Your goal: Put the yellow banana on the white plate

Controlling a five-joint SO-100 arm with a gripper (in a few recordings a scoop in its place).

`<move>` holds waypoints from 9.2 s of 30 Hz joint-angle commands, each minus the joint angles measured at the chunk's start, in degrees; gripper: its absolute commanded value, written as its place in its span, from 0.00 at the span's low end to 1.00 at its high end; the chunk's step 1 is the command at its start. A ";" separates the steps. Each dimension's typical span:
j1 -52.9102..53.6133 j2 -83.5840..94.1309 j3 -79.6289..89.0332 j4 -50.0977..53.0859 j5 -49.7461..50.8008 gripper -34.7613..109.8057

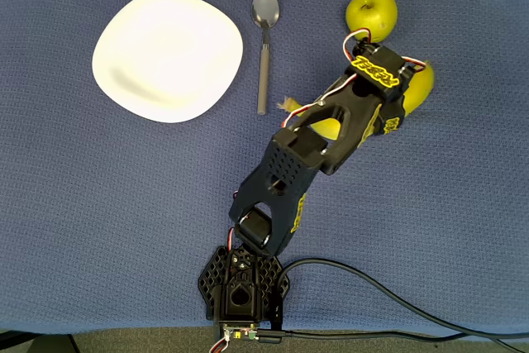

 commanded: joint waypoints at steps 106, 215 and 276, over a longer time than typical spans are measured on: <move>-50.71 -3.43 -30.15 10.46 -6.42 0.24; -39.37 33.22 9.05 2.81 5.19 0.55; -29.18 110.57 87.54 -10.90 52.91 0.24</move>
